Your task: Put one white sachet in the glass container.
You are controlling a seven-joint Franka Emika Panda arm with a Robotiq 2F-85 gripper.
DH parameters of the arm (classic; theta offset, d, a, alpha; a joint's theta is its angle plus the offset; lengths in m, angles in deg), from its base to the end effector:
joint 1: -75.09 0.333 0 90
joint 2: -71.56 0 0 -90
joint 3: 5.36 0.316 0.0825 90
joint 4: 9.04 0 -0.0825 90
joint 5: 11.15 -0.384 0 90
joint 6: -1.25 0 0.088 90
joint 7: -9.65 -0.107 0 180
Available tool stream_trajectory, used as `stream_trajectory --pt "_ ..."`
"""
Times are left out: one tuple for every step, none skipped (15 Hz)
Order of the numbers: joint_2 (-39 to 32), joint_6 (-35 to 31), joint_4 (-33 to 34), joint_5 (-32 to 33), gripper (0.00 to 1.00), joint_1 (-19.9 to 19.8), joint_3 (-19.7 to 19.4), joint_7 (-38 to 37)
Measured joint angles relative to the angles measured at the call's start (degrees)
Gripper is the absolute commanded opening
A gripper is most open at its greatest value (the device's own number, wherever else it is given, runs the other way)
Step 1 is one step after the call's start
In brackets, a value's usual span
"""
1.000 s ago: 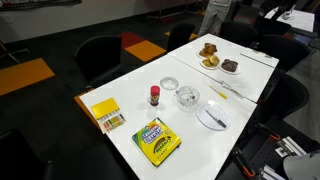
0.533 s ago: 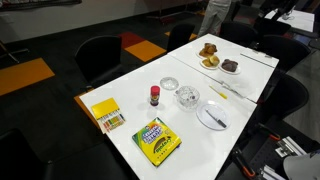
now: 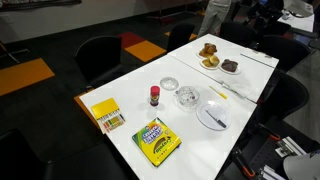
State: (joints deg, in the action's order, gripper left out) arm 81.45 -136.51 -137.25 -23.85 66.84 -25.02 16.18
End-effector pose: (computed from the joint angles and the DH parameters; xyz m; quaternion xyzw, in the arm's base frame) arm 0.4614 -0.2490 0.4721 -0.9475 0.2511 -0.1876 0.0627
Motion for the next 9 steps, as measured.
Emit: stream_trajectory --pt "-2.1 -1.6 0.5 -3.1 1.0 0.0 -0.1 0.0" --pt "-4.2 -2.6 1.2 -6.2 1.0 0.0 0.0 -0.1" --pt "-6.4 -3.0 2.2 -9.0 1.0 0.1 0.1 -0.1" --pt "-8.6 -3.1 3.4 -11.6 1.0 0.1 0.4 -0.2" --pt "-10.8 -3.1 4.8 -14.0 1.0 0.0 0.8 -0.4" --pt "-13.2 -2.6 6.3 -16.3 1.0 -0.1 1.1 -0.8" --pt "-15.7 -0.6 8.2 -18.2 1.0 -0.5 1.4 -1.4" --pt "-18.2 2.1 10.3 -19.1 1.0 -1.3 1.6 -2.5" --pt "-20.7 4.8 12.5 -19.2 1.0 -2.2 1.7 -4.0"
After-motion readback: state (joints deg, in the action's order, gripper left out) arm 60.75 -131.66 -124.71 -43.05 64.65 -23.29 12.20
